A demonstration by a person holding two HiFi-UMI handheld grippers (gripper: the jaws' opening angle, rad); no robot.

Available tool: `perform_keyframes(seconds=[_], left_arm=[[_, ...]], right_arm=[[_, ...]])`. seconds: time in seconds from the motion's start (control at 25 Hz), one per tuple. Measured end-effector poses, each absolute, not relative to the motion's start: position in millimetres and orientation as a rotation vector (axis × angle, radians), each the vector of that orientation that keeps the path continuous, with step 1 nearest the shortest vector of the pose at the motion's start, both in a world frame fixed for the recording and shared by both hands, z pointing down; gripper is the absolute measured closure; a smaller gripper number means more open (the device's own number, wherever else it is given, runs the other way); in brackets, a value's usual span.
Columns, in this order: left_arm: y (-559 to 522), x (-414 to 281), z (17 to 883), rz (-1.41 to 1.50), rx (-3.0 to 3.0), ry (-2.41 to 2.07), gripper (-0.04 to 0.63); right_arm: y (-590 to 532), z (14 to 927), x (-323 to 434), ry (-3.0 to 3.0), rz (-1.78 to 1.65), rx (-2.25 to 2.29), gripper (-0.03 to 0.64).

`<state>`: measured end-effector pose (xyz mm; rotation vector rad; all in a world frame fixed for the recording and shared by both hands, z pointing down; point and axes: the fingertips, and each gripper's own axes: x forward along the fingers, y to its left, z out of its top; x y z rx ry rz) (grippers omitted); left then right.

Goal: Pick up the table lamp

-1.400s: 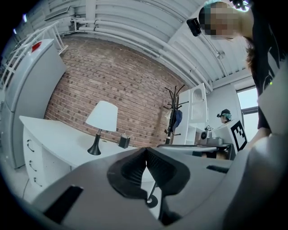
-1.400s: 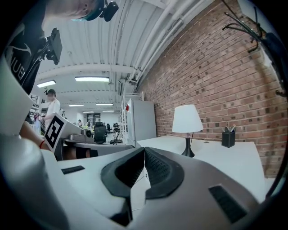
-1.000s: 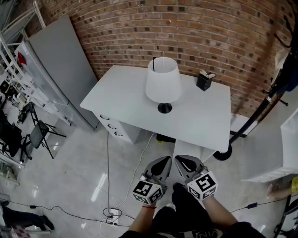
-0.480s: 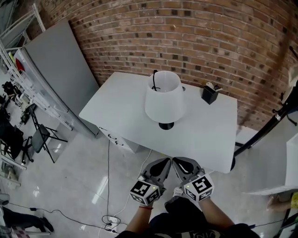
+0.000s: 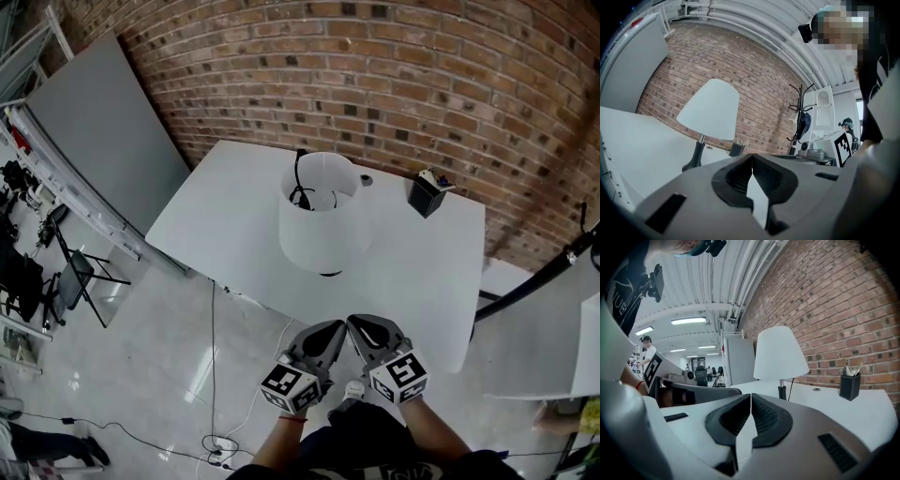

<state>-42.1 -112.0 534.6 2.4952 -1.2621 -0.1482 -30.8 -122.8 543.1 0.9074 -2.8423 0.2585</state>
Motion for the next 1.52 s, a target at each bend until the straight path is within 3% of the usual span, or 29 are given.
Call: perform_keyframes(seconds=[0.48,1.08,1.52], left_arm=[[-165.6,-58.8,568.5,-0.211,2.388,-1.238,0.586],[-207.4,-106.2,555.0,-0.681,2.412,-0.935,0.489],[-218.5,-111.9,529.6,-0.922,2.458,-0.582,0.485]], right_arm=[[-178.8,581.3,-39.3,-2.845,0.337,0.790,0.614],[-207.5,632.2,-44.9,-2.732,0.346,0.783,0.614],[-219.8,649.4,-54.7,-2.678,0.366,0.830,0.614]])
